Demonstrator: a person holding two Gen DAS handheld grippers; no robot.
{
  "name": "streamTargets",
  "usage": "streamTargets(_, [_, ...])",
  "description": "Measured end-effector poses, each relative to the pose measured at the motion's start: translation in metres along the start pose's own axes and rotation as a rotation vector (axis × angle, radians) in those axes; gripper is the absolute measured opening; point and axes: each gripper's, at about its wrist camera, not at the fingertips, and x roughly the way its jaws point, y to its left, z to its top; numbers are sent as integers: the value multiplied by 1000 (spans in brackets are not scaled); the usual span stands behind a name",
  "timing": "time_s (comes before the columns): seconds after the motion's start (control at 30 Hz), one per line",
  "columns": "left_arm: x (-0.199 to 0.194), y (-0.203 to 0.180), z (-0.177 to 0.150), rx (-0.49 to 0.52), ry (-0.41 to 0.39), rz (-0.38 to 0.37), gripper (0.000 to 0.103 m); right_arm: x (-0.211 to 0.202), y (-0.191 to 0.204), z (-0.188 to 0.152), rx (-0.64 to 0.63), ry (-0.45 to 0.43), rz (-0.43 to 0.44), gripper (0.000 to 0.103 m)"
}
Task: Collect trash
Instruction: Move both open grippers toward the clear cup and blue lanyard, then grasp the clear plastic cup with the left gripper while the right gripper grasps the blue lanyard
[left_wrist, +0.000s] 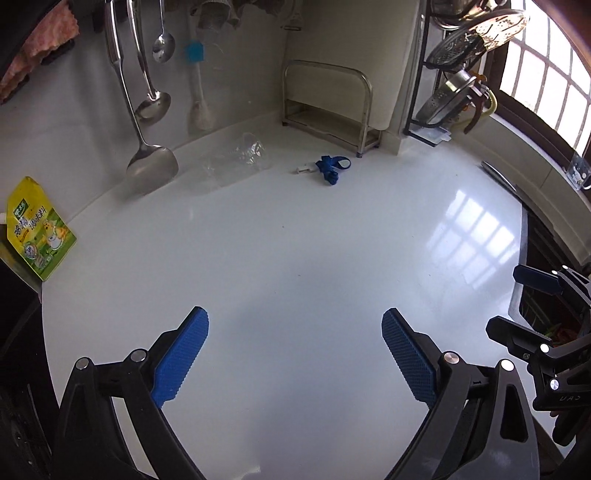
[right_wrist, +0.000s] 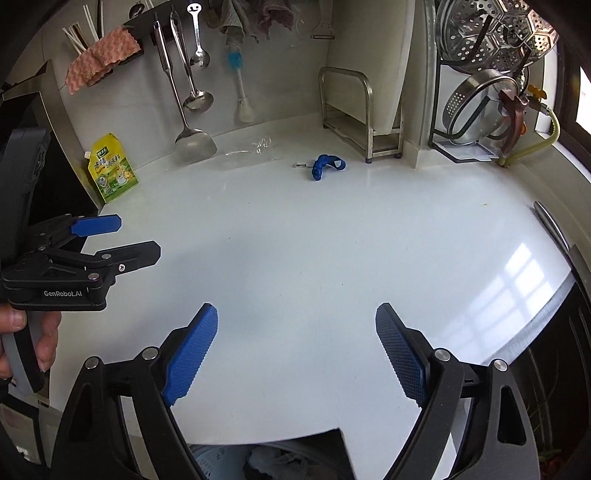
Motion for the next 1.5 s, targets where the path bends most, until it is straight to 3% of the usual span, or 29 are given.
streamTargets(0.53, [88,79,90,-57,-39,45,95,101,4,102,-16,-25,-38,86])
streamTargets(0.77, [130,100,129,-120,-38,-2,95,152,7,133,-20,-15,-71,86])
streamTargets(0.9, [158,95,153,-50,-8,-37,97,161,4,142,10,-22,-72,86])
streamTargets(1.13, [195,79,172,170,39,-3,97,164,3,136,22,-15,-72,86])
streamTargets(1.5, [211,75,178,207,46,4,97,192,-4,163,13,-13,-124,86])
